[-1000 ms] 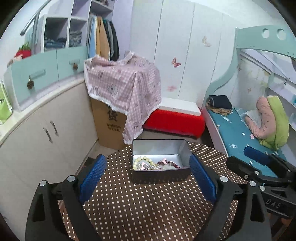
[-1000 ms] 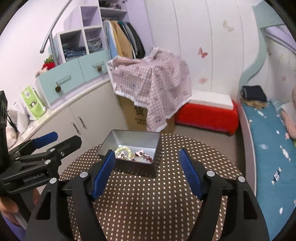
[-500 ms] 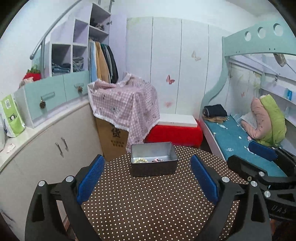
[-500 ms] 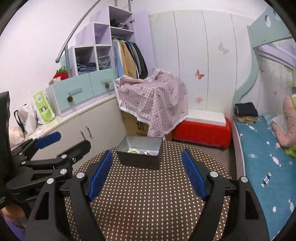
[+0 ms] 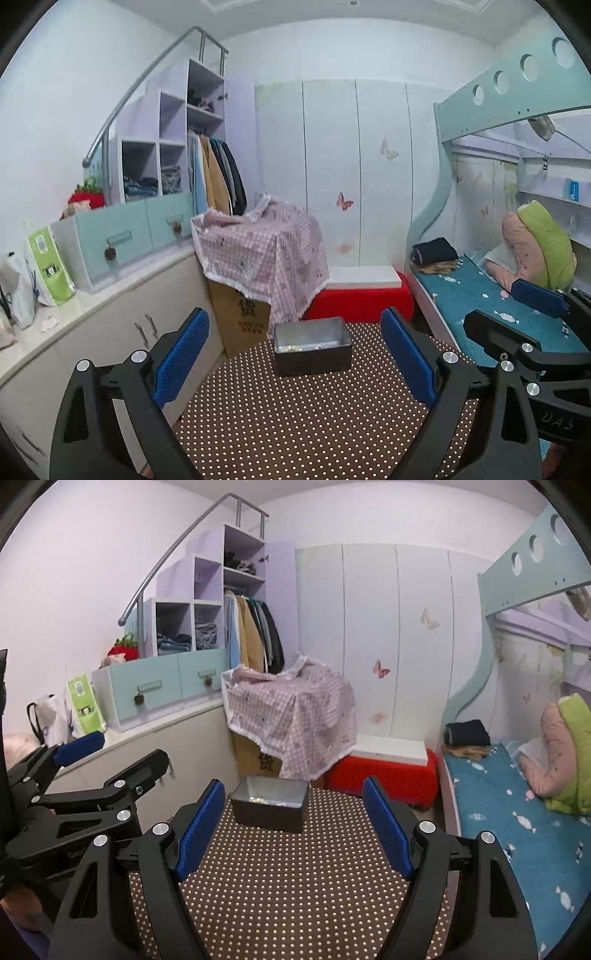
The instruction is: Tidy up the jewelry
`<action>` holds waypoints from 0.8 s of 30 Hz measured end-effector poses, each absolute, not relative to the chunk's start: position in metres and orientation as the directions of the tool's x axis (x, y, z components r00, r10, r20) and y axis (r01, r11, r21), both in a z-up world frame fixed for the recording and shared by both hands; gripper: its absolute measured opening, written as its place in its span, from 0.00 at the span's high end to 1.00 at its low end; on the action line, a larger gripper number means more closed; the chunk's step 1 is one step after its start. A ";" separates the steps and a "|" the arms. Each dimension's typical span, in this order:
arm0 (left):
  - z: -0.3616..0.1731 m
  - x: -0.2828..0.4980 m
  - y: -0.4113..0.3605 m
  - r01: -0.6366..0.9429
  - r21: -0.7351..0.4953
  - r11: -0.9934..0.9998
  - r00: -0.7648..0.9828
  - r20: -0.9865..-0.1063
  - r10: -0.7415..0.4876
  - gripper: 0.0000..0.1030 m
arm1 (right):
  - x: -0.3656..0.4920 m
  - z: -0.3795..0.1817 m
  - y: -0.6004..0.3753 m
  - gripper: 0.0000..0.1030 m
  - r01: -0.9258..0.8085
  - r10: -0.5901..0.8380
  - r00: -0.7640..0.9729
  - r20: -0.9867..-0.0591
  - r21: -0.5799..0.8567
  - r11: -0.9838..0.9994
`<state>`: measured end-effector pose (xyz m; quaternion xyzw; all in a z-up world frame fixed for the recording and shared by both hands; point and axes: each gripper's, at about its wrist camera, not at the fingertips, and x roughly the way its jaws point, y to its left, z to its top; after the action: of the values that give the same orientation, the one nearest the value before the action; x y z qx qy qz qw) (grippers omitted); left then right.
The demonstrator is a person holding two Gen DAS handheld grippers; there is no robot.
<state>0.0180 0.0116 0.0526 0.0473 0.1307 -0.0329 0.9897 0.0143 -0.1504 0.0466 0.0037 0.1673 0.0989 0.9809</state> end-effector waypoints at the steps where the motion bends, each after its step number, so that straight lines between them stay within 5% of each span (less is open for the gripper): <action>1: 0.054 0.016 0.011 0.073 0.092 0.993 0.967 -0.251 -0.048 0.12 | 0.011 0.048 -0.151 0.28 -0.193 0.195 0.927 -0.321 0.041 0.980; 24: 0.062 0.001 0.009 0.084 0.082 0.993 0.976 -0.206 -0.066 0.12 | -0.017 0.066 -0.159 0.24 -0.184 0.190 0.948 -0.257 0.049 0.982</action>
<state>0.0013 0.0095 0.0620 0.0454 0.1020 -0.0379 0.9930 -0.0172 -0.1585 0.0659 0.0123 0.1312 0.0948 0.9867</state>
